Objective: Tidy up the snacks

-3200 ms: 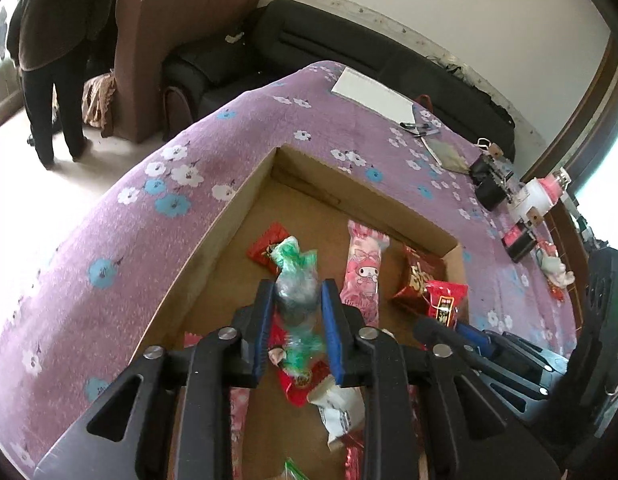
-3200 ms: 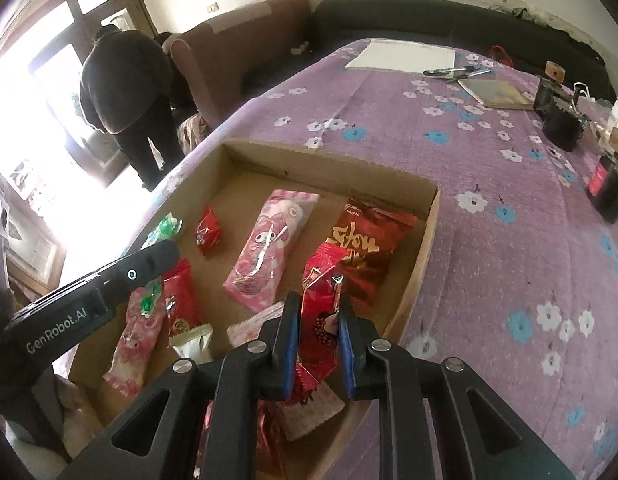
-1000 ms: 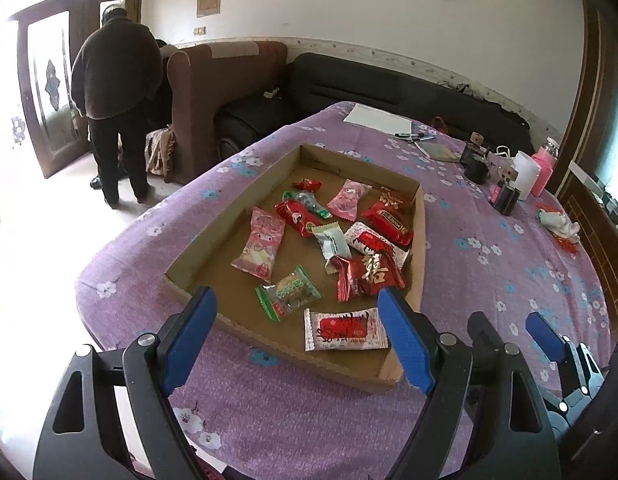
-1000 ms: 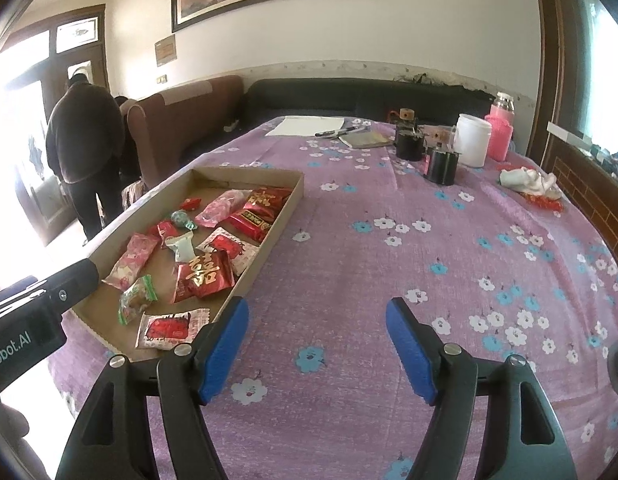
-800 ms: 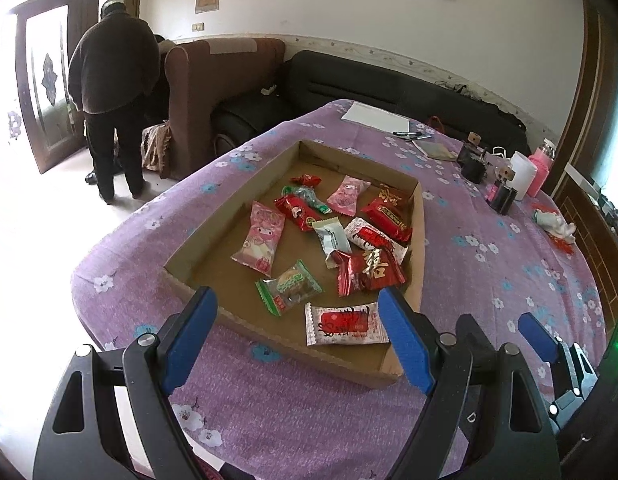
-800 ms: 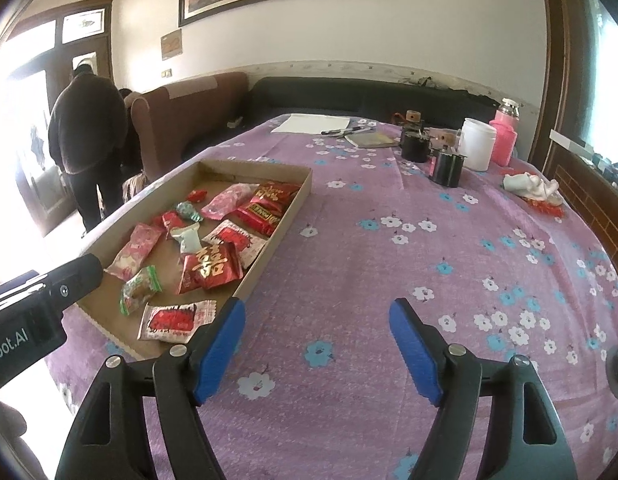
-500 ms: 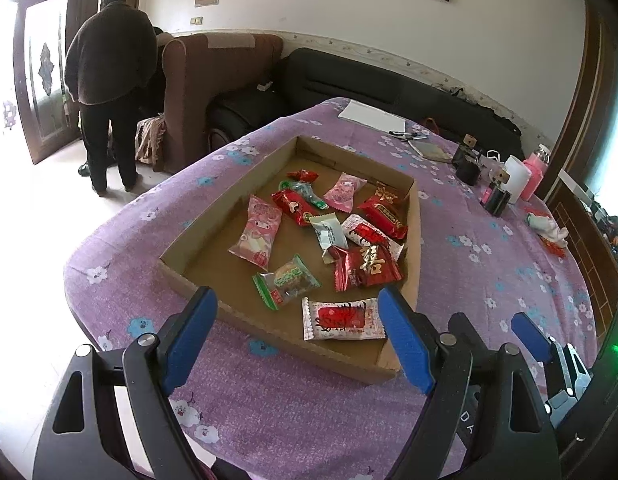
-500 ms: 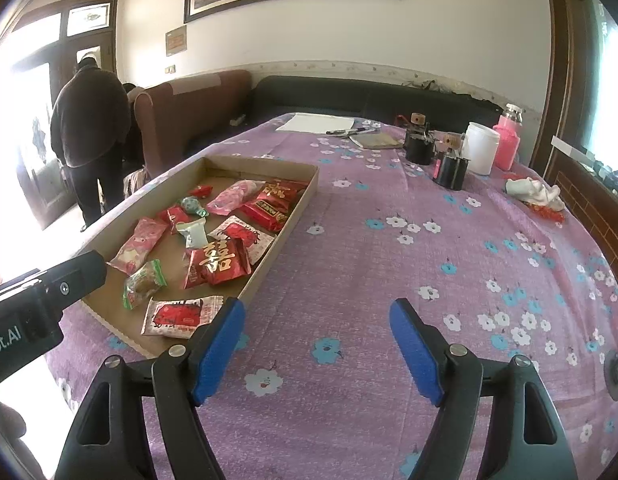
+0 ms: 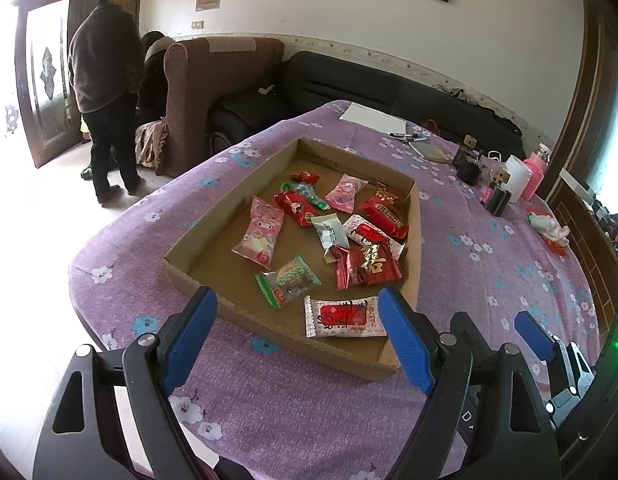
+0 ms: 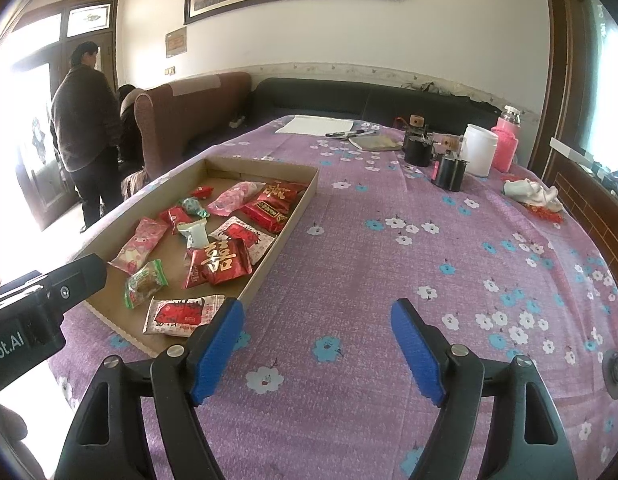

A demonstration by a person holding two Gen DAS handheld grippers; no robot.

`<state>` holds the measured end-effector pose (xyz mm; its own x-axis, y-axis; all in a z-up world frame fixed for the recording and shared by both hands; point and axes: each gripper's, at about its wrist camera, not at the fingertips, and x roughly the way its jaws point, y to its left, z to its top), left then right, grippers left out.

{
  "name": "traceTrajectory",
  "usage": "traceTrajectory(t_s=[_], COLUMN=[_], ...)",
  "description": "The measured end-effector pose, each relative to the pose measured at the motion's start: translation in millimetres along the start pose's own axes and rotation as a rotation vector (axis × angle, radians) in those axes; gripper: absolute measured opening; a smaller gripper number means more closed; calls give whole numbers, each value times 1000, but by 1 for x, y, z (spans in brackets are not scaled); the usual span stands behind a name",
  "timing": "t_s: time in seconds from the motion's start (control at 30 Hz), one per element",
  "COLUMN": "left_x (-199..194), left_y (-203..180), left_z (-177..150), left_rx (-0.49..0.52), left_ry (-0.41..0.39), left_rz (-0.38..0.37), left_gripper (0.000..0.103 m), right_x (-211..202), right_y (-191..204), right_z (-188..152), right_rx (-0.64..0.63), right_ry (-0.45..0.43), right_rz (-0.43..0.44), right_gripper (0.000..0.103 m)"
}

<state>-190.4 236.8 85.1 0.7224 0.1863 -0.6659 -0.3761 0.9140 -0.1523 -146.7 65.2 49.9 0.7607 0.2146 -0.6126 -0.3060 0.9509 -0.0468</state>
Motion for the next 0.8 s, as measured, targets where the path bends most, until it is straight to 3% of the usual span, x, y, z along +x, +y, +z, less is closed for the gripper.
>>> traceTrajectory(t_s=[0.8], left_x=[2], left_y=[-12], left_z=[-8], left_rx=[31], left_ry=[0], left_rz=[46], left_gripper=[83], right_x=[-4], right_y=[-6], right_z=[-7], right_rx=[5], right_ry=[-1], right_rz=[8], right_gripper=[80])
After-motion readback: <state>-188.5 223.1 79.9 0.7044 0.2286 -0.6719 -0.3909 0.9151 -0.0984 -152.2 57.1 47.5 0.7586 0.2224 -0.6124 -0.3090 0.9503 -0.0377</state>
